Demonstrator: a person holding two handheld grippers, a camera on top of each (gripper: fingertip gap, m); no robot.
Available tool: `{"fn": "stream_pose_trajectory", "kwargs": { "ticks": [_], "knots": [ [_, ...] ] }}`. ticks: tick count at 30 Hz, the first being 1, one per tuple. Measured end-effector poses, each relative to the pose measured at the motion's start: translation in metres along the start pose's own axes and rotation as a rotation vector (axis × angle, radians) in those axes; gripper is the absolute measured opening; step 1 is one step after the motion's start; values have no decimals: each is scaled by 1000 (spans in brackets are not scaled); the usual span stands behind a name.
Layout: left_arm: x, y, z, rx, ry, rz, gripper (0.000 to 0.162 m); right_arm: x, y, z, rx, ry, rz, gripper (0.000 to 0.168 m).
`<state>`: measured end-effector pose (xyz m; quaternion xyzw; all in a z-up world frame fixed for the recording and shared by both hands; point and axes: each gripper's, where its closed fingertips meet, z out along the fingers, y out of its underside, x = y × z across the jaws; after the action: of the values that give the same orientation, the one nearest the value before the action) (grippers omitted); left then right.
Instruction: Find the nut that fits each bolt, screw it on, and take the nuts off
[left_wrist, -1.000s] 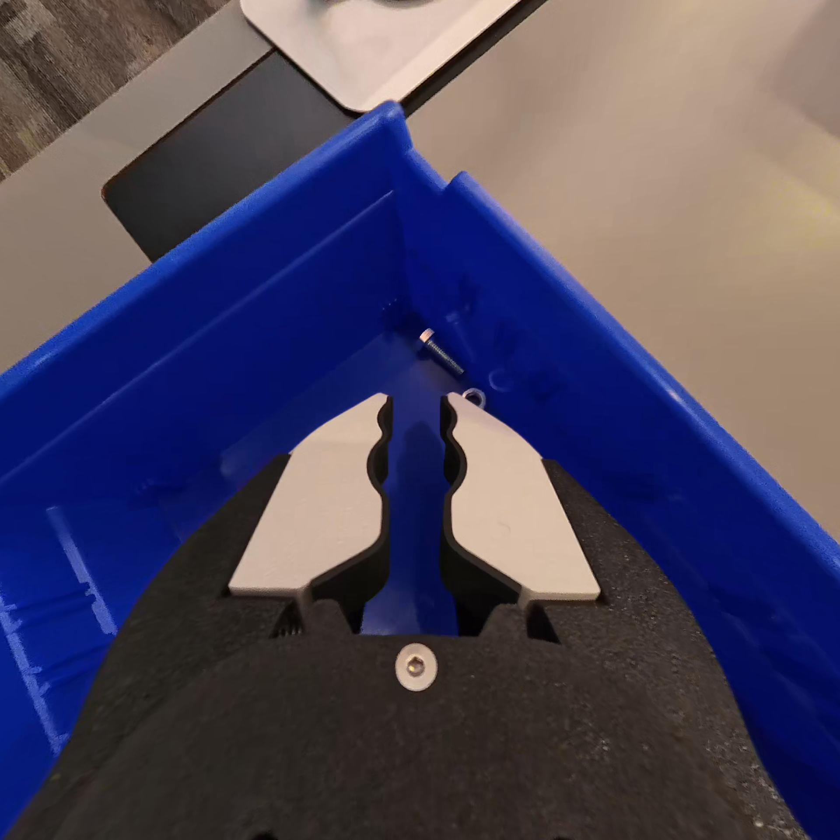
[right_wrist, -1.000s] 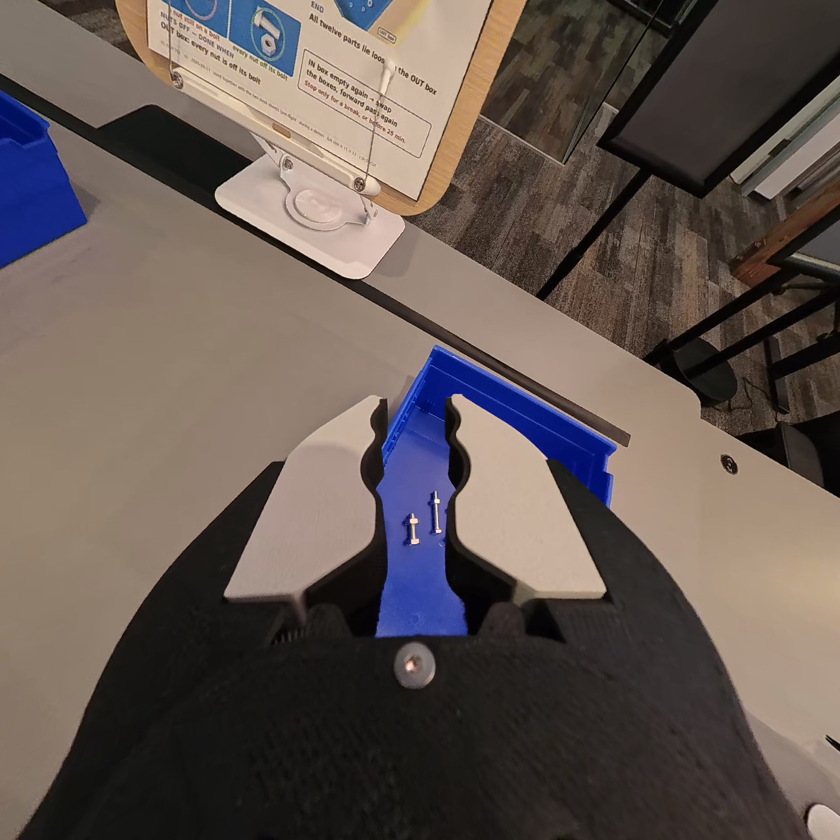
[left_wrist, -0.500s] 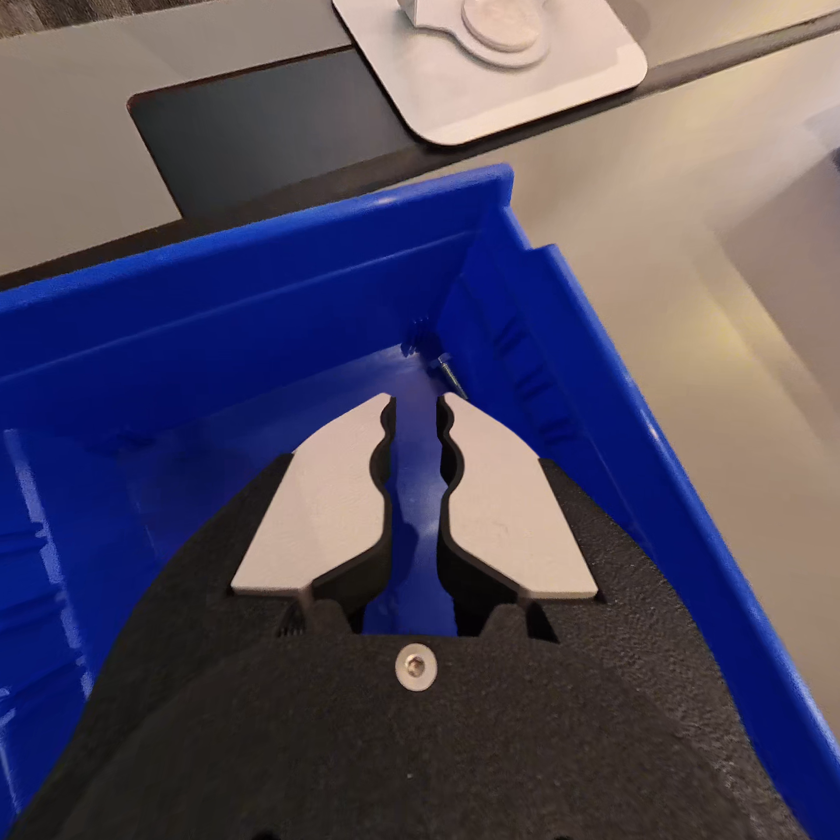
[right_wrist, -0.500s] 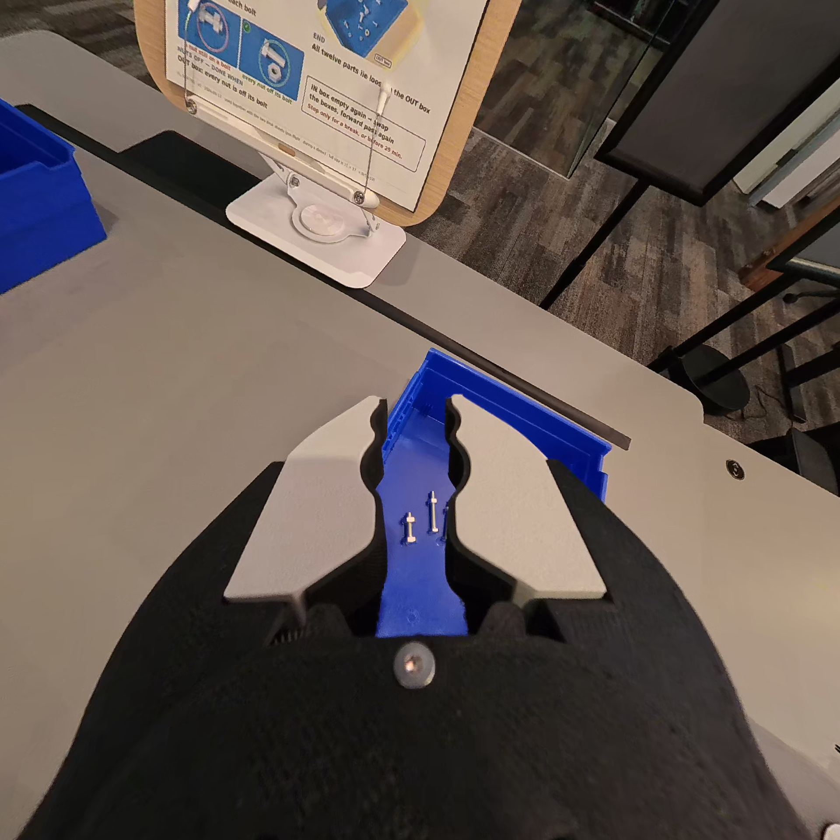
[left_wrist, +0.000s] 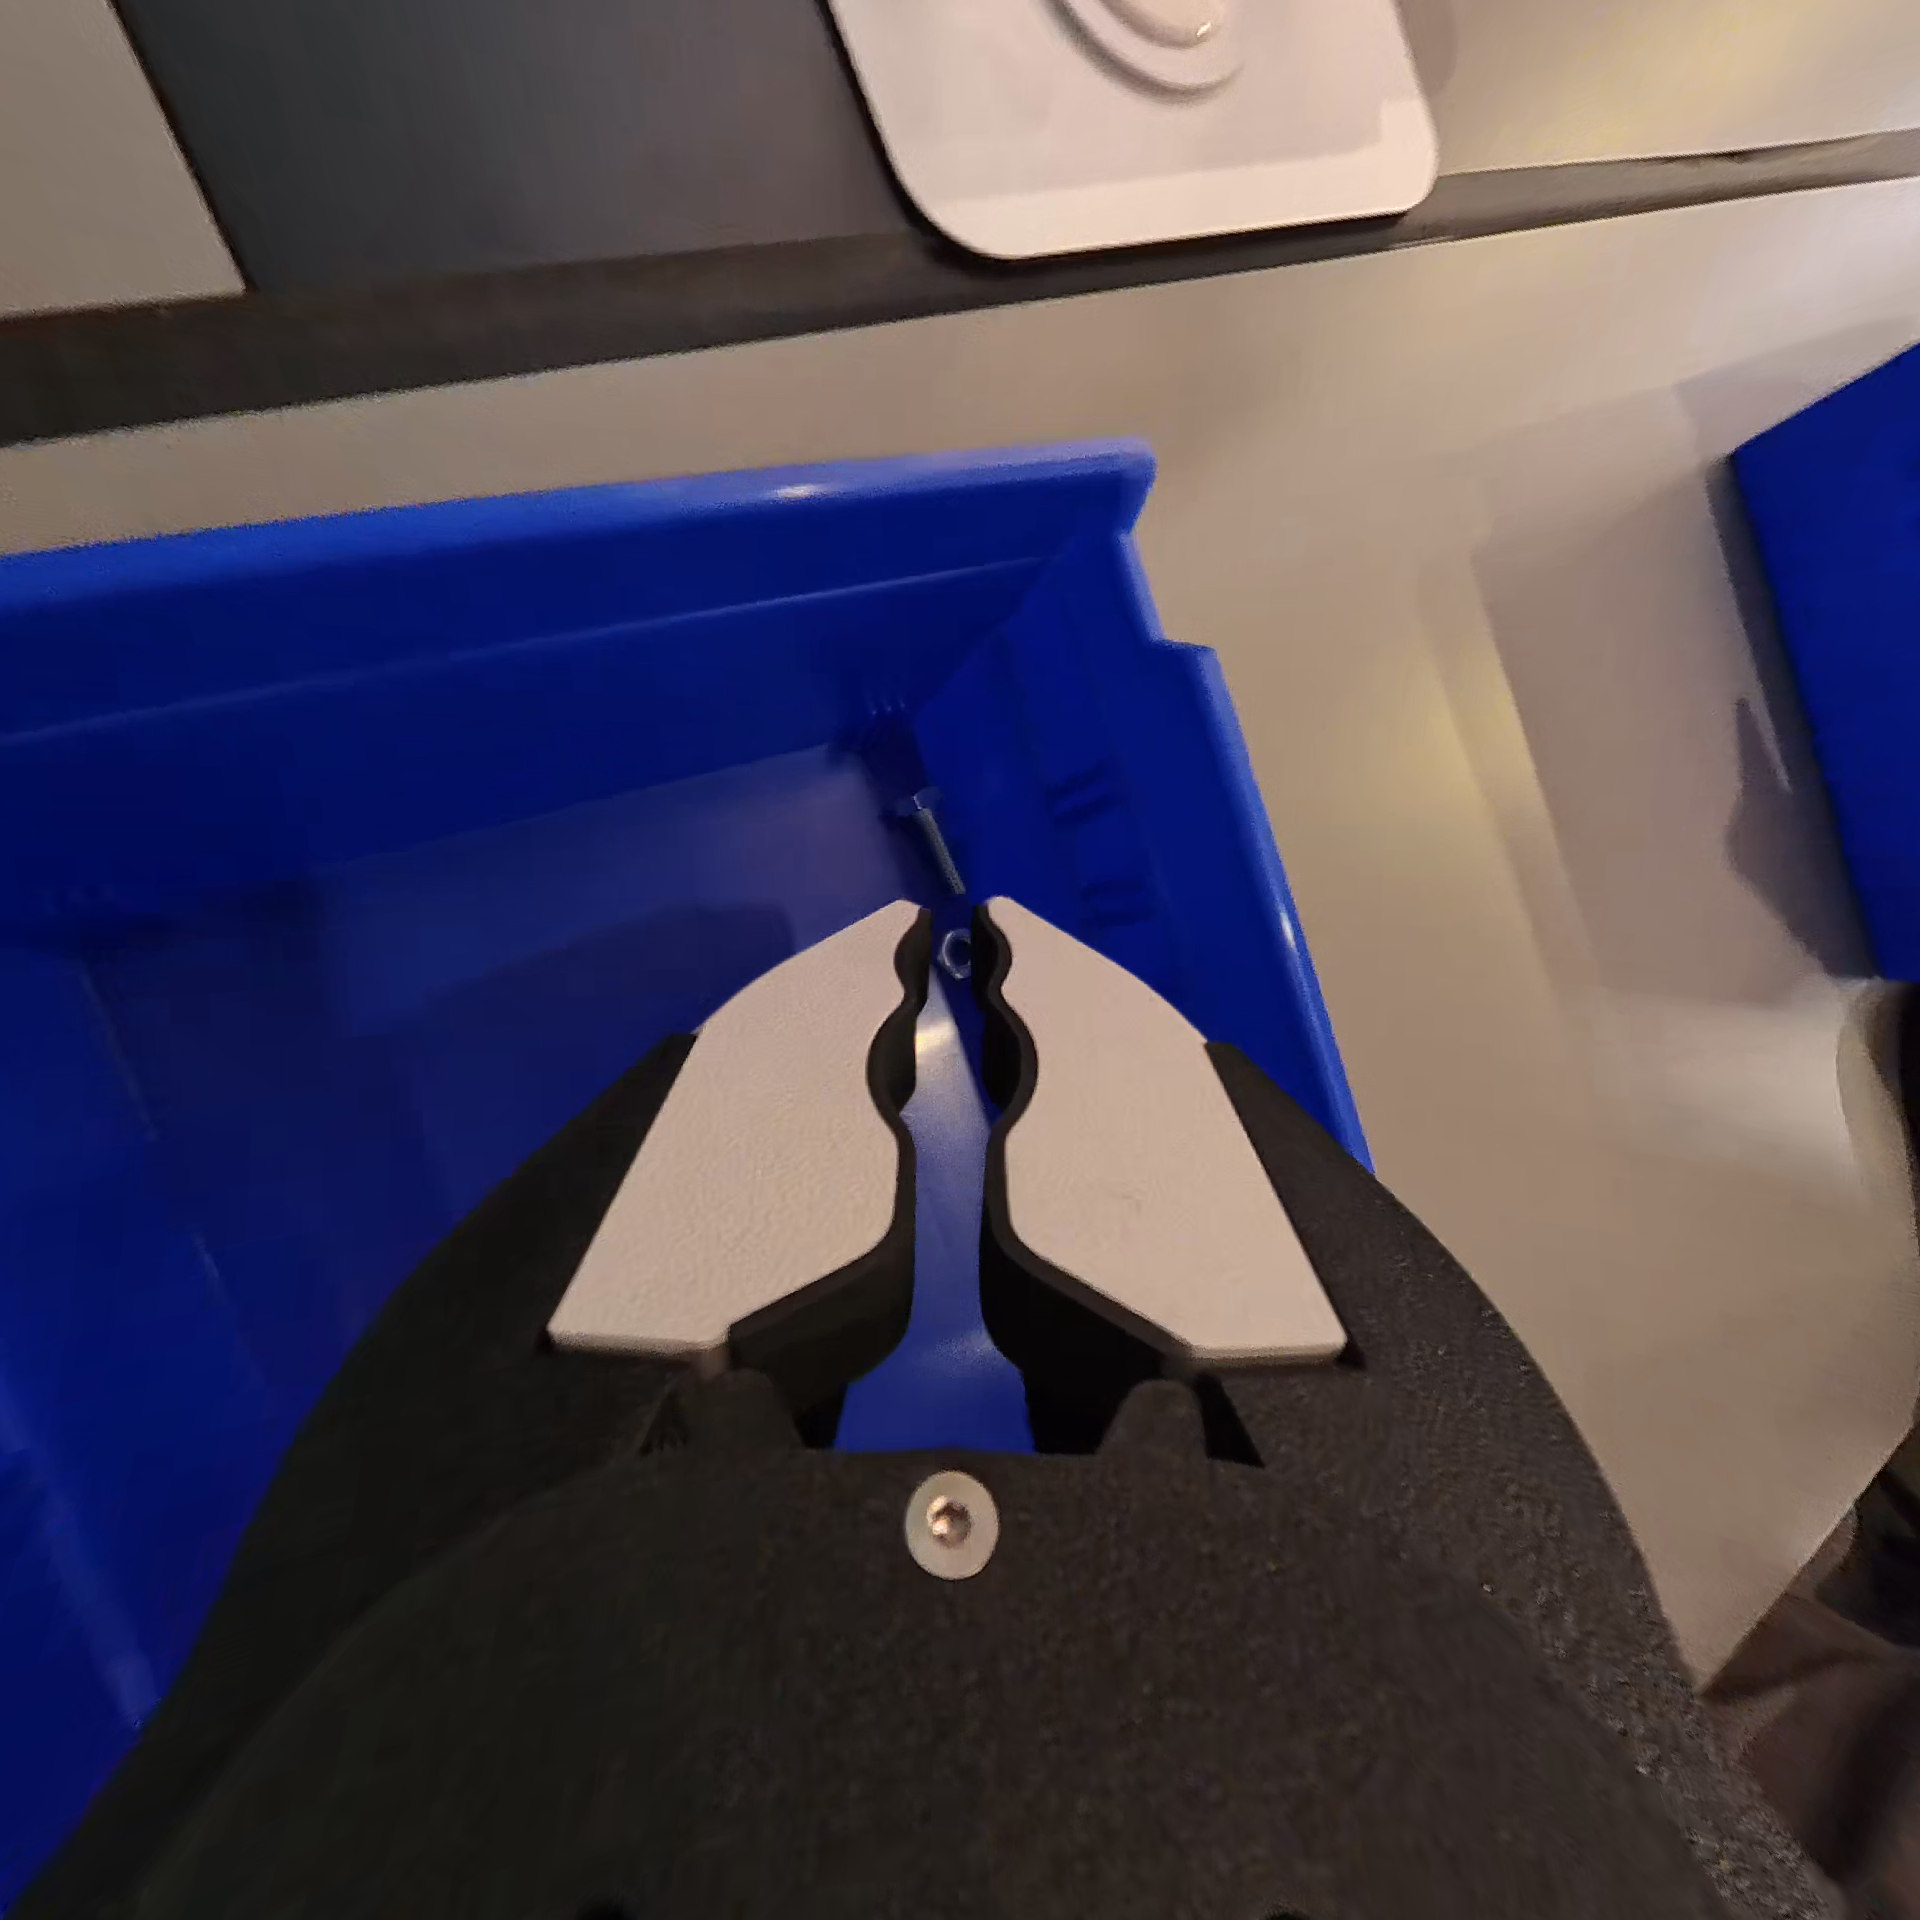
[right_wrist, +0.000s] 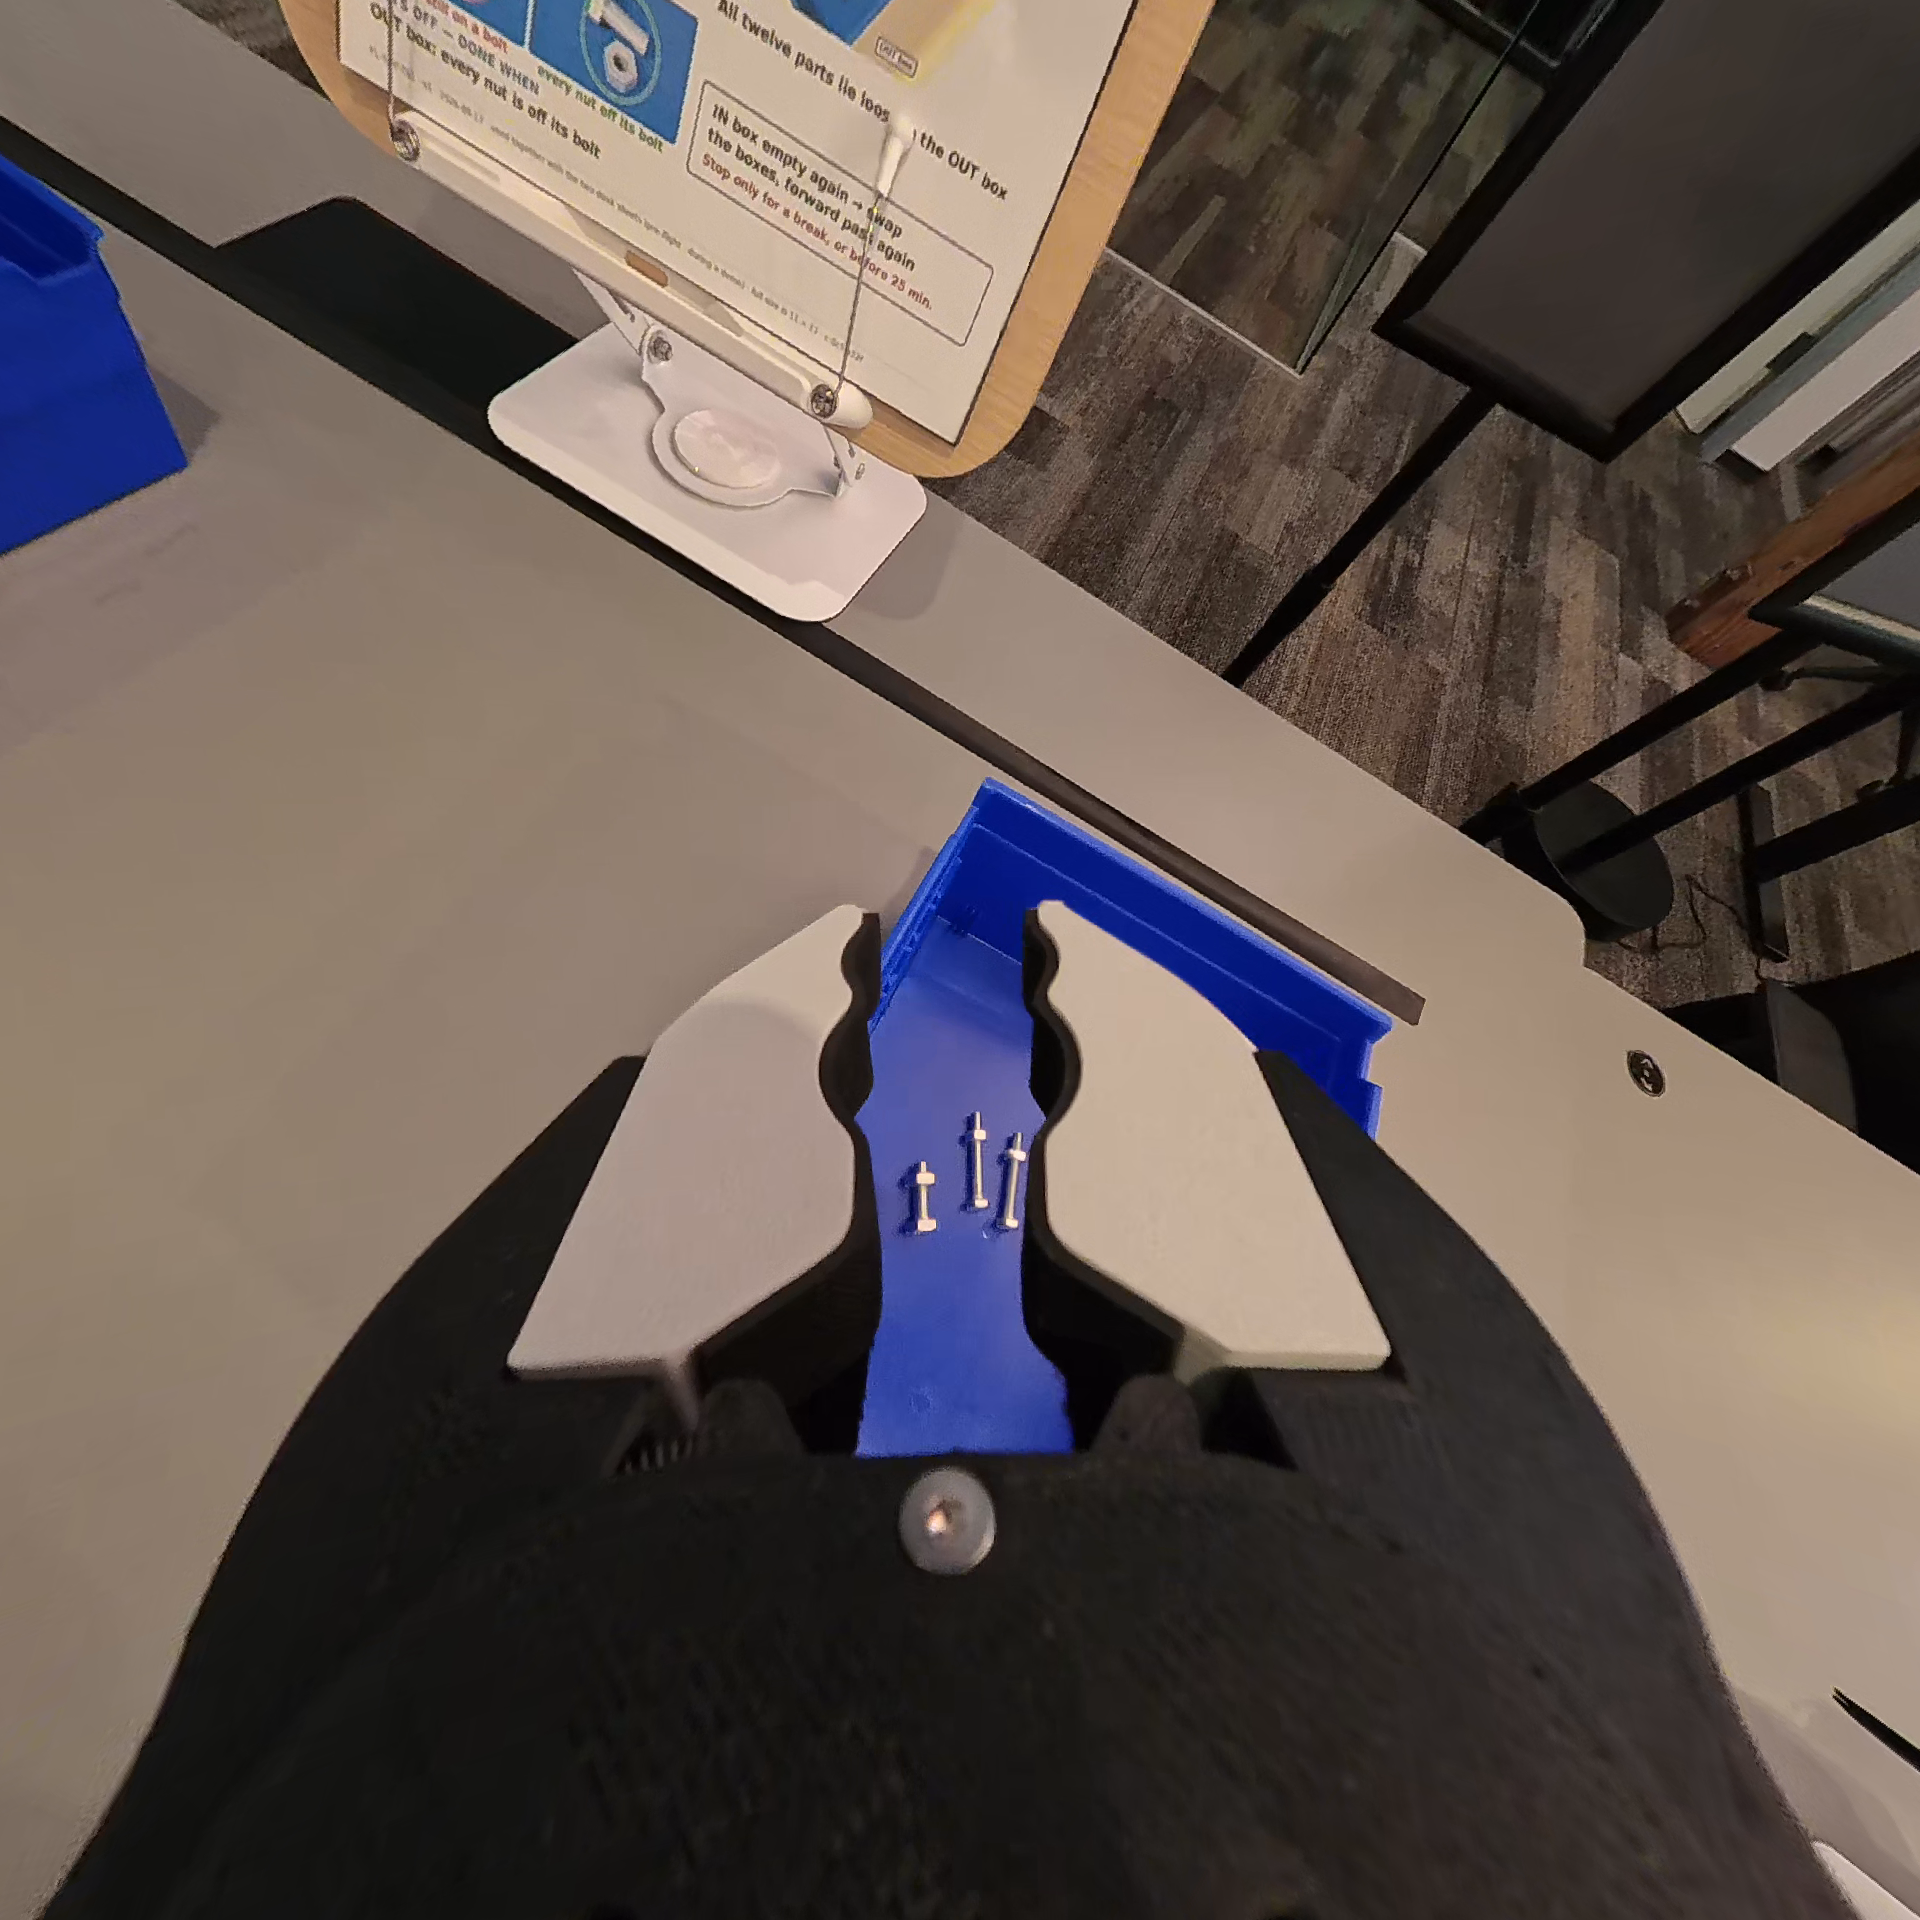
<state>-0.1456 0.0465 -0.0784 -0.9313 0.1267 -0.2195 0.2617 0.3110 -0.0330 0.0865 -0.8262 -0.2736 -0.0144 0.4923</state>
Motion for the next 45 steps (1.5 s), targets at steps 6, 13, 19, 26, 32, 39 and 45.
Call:
{"fn": "stream_pose_trajectory", "kwargs": {
  "ticks": [6,13,19,26,32,39,45],
  "knots": [
    [2,-8,16,-4,15,-118,11,-9,2,4,-28,-6,-15,28],
    [-2,8,49,-108,-61,-127,22,-15,2,7,-46,-13,-42,28],
    [-13,14,61,-152,-167,-94,24,-14,2,7,-44,-16,-45,28],
    [-15,17,65,-186,-160,-122,25,-11,7,9,-70,-9,-47,28],
    [-16,16,67,-184,-117,-173,29,-14,8,10,-80,-18,-57,28],
    [-23,12,64,-176,-159,-194,45,-17,9,13,-98,-18,-77,28],
    [-38,14,61,-212,-294,-168,71,-18,11,13,-111,-25,-83,28]
  ]
}}
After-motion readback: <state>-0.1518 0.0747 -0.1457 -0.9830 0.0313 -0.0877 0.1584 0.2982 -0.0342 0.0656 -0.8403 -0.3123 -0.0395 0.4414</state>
